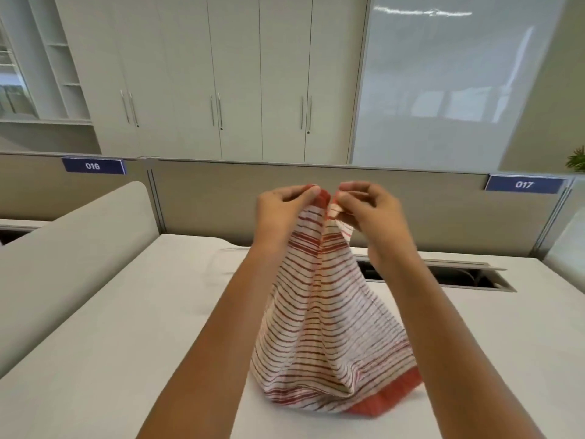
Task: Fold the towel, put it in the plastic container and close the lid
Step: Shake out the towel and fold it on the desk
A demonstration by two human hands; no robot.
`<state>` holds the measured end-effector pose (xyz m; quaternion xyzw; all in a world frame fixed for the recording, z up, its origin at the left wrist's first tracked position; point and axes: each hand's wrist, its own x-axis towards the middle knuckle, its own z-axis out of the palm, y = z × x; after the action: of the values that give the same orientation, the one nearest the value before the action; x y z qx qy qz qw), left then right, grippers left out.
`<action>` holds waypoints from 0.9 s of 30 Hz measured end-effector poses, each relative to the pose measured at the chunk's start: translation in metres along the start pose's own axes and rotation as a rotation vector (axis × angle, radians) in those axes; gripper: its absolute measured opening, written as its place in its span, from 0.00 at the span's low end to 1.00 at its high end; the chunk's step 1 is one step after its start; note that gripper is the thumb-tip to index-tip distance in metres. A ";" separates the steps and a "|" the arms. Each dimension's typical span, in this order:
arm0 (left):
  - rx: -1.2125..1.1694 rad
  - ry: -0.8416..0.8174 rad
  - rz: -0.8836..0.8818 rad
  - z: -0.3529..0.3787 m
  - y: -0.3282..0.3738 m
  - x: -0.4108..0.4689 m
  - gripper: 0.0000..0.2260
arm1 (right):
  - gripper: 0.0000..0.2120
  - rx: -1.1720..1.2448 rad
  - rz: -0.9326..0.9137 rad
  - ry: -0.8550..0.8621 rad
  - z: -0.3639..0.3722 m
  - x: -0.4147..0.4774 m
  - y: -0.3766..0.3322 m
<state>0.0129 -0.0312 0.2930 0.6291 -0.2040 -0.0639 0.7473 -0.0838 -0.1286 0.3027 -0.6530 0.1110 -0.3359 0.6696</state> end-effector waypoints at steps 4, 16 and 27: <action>-0.043 -0.074 -0.037 0.002 0.002 -0.005 0.02 | 0.05 0.131 0.014 -0.089 0.008 0.000 0.002; -0.109 -0.215 -0.089 -0.010 0.003 -0.010 0.07 | 0.06 -0.545 -0.433 0.010 0.004 0.000 0.006; -0.178 -0.097 -0.076 -0.006 0.005 -0.019 0.07 | 0.05 -0.554 -0.466 -0.006 0.003 0.002 0.000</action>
<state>-0.0028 -0.0185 0.2932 0.5637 -0.2093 -0.1406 0.7866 -0.0808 -0.1274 0.3035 -0.8185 0.0439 -0.4348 0.3729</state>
